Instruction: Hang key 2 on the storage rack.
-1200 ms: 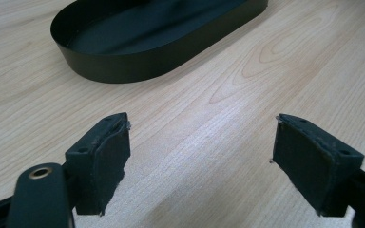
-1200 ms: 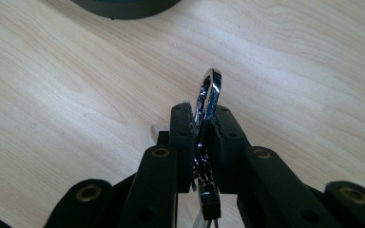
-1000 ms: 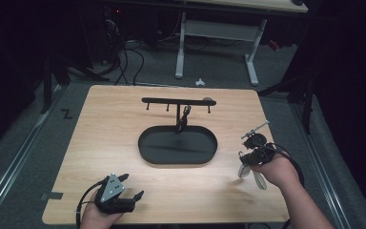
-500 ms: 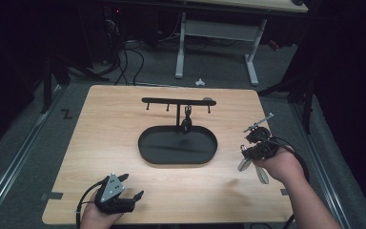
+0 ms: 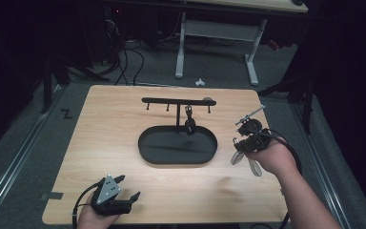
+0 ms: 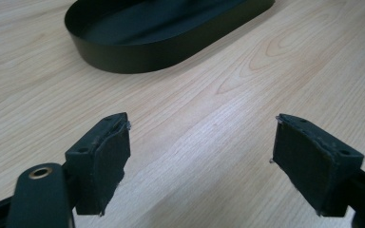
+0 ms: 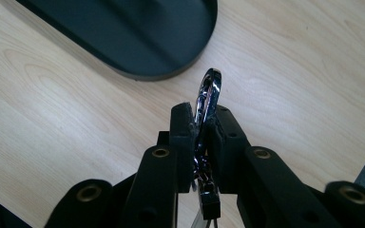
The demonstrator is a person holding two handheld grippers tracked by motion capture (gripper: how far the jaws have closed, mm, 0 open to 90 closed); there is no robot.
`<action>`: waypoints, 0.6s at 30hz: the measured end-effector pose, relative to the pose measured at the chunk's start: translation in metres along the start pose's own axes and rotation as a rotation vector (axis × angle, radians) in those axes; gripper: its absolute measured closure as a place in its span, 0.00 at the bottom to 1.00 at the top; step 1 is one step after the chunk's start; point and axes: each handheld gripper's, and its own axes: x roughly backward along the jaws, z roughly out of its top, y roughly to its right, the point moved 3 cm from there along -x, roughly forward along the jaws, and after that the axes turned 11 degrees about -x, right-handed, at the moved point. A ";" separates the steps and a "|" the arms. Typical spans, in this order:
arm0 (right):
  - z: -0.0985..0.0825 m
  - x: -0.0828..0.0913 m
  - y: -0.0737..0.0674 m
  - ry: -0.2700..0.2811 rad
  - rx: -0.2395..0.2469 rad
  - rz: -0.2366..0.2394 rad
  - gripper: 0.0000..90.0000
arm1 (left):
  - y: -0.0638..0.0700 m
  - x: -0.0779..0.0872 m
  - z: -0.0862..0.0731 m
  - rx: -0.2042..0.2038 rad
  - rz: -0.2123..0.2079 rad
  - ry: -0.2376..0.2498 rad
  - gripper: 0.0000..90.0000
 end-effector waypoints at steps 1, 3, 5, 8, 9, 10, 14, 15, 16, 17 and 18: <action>0.003 0.001 -0.002 0.001 0.002 0.002 0.90 | 0.000 0.001 -0.001 0.002 0.004 -0.001 0.23; 0.009 0.003 -0.006 0.009 0.015 0.005 0.90 | -0.001 0.004 -0.003 0.008 0.011 -0.003 0.23; 0.015 0.004 -0.010 0.016 0.028 0.009 0.90 | -0.001 0.007 -0.005 0.008 0.018 -0.007 0.23; 0.025 0.006 -0.017 0.020 0.048 0.007 0.90 | -0.001 0.010 -0.008 0.015 0.026 -0.013 0.23; 0.029 0.007 -0.019 0.022 0.059 0.009 0.90 | -0.001 0.011 -0.009 0.016 0.027 -0.014 0.23; 0.031 0.008 -0.021 0.024 0.059 0.012 0.90 | -0.002 0.014 -0.010 0.018 0.031 -0.015 0.23; 0.047 0.010 -0.031 0.036 0.088 0.017 0.91 | -0.003 0.018 -0.013 0.030 0.045 -0.013 0.23; 0.051 0.010 -0.033 0.041 0.090 0.018 0.90 | -0.003 0.018 -0.013 0.032 0.047 -0.012 0.23; 0.054 0.011 -0.035 0.041 0.090 0.019 0.90 | -0.004 0.019 -0.013 0.031 0.046 -0.014 0.23; 0.058 0.011 -0.037 0.043 0.095 0.018 0.90 | -0.004 0.019 -0.014 0.033 0.048 -0.012 0.23; 0.061 0.011 -0.038 0.046 0.096 0.021 0.91 | -0.004 0.020 -0.014 0.033 0.049 -0.012 0.23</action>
